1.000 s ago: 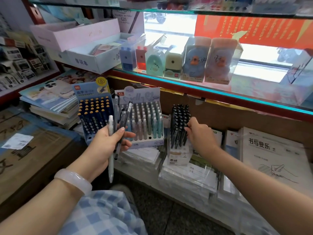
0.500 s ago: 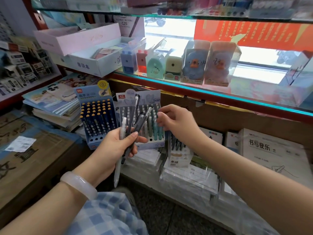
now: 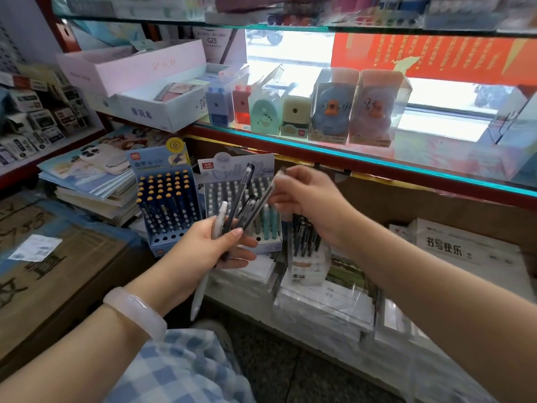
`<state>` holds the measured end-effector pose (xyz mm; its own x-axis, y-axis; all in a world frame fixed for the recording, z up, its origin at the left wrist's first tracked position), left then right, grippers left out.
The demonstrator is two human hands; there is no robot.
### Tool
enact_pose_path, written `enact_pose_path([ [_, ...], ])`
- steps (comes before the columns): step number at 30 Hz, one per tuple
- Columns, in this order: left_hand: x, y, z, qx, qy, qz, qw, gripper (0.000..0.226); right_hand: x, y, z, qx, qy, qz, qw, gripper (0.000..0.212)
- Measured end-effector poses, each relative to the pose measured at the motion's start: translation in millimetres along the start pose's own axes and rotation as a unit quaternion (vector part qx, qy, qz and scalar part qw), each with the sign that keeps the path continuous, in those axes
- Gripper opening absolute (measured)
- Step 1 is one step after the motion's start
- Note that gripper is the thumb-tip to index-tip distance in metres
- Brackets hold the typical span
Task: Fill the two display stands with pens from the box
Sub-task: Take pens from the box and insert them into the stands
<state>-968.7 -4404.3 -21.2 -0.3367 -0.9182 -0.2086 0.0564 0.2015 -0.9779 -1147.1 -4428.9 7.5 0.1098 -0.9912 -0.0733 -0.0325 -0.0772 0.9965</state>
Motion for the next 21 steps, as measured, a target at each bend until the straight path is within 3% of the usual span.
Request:
enact_pose_path([
  [3, 0.8, 0.8, 6.8, 0.036, -0.031, -0.01, 0.999, 0.01, 1.5, 20.4, 33.4, -0.039, -0.072, 0.053, 0.995, 0.01],
  [5, 1.3, 1.8, 11.7, 0.037, -0.056, -0.012, 0.998, 0.009, -0.1, 26.4, 56.4, -0.123, -0.118, 0.092, 0.981, 0.008],
  [10, 3.4, 6.3, 13.6, 0.037, -0.092, -0.025, 0.995, 0.009, -12.7, -5.8, 85.6, -0.396, -0.177, 0.136, 0.891, 0.021],
  [21, 7.2, 16.8, 19.3, 0.052, -0.147, -0.024, 0.987, 0.009, -16.5, -73.9, 75.2, -0.419, -0.177, 0.09, 0.886, 0.022],
])
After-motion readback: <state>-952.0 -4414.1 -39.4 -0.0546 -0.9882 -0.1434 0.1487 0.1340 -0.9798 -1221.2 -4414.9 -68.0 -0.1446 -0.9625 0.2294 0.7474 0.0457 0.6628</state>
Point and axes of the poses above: each hand's wrist, its own x-axis towards the middle knuckle, its own z-axis out of the back of the hand, y = z × x, the point moved 2 cm from there along x, towards the middle knuckle, and after that the axes turned 4 degrees about y, right-handed, at the moved point
